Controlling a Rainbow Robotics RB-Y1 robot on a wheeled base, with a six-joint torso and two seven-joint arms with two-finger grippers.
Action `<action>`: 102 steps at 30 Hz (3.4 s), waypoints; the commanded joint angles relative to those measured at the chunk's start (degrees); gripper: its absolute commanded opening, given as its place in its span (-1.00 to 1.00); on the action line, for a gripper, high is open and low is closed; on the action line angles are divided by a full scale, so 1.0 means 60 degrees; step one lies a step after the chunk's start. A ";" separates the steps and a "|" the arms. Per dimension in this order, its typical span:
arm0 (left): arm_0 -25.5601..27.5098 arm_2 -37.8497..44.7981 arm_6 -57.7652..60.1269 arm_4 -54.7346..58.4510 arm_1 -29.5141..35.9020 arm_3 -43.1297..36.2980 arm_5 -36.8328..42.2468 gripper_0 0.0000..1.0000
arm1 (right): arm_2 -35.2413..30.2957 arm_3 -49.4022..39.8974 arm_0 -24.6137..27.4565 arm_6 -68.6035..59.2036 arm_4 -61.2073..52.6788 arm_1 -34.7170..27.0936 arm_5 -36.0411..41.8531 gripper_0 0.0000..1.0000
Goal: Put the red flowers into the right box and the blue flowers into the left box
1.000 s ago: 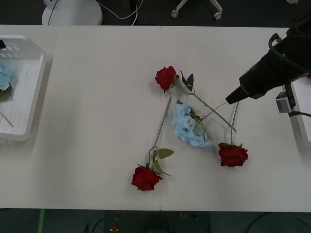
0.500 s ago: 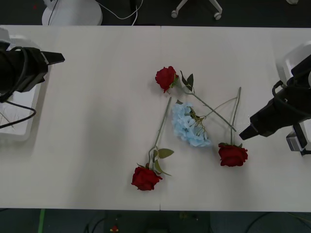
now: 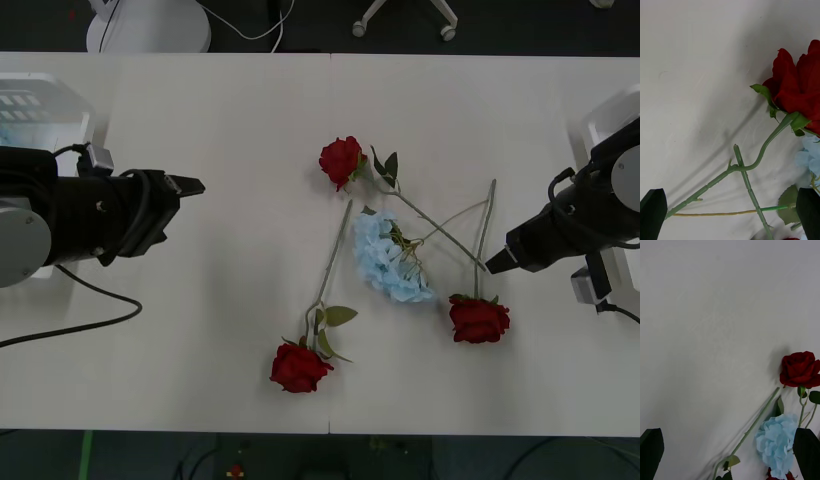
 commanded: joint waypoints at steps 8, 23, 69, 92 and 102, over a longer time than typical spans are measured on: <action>-0.0404 -0.2009 0.4994 -0.2652 -0.0573 -0.1123 0.1037 1.00 | -0.0348 0.0505 -0.0306 0.0155 0.1226 0.1314 0.0070 1.00; -0.2177 -0.3782 1.0883 -0.5113 -0.1511 -0.1182 0.3864 1.00 | -0.0714 0.1193 -0.0599 0.0170 0.2662 0.2559 0.0070 1.00; -0.2880 -0.5891 1.4677 -0.6007 -0.5070 0.2304 0.4963 1.00 | -0.0831 0.1208 -0.0306 0.0346 0.3614 0.3233 0.0041 -0.66; -0.1913 -0.5935 1.4809 -0.6417 -0.4426 0.2319 0.4479 1.00 | -0.0816 0.0754 -0.0262 0.3276 0.1929 0.2149 0.2033 -1.00; -0.1825 -0.5657 1.4765 -0.6475 -0.4016 0.2319 0.4523 1.00 | -0.0816 0.0490 -0.0276 0.5649 0.1695 0.0669 0.2400 -1.00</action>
